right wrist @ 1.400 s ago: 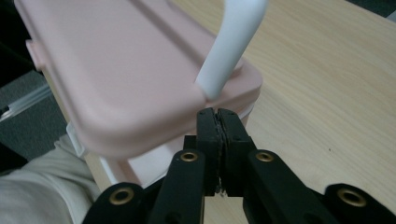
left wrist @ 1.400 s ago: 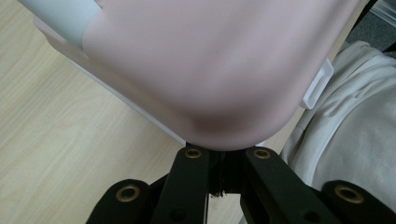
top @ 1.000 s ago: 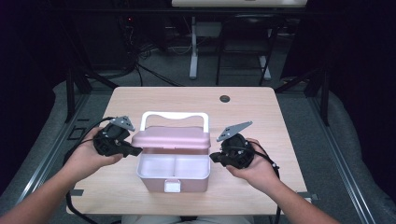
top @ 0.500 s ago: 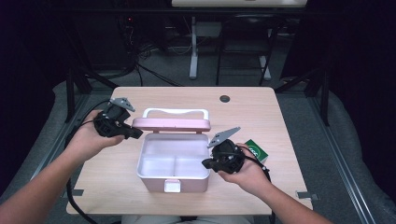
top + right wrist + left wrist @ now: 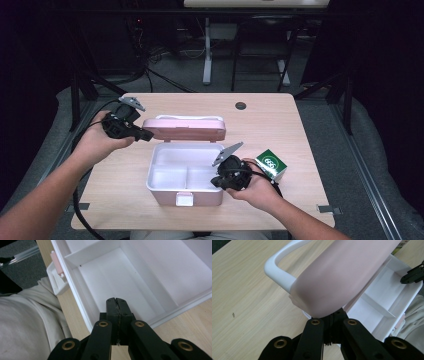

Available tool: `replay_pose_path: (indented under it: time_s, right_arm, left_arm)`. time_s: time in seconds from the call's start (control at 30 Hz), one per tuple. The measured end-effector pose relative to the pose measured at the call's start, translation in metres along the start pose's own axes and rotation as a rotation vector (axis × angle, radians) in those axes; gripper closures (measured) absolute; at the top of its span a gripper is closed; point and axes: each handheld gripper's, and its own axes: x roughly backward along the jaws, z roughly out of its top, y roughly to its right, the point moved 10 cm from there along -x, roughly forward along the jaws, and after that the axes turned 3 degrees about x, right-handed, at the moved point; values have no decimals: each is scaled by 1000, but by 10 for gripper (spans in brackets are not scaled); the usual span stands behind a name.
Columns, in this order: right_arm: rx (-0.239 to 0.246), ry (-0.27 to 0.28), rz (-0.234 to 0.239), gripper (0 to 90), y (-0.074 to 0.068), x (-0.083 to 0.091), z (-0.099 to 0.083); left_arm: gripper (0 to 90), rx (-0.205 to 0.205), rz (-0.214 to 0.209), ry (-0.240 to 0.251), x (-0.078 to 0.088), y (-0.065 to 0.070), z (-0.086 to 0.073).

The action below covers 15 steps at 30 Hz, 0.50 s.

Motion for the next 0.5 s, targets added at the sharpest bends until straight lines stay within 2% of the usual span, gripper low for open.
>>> replay_pose_path:
  time_s: [0.5]
  right_arm:
    - [8,-7,8,900,2,0,-1]
  left_arm:
    - [900,10,39,-12,0,-12,12]
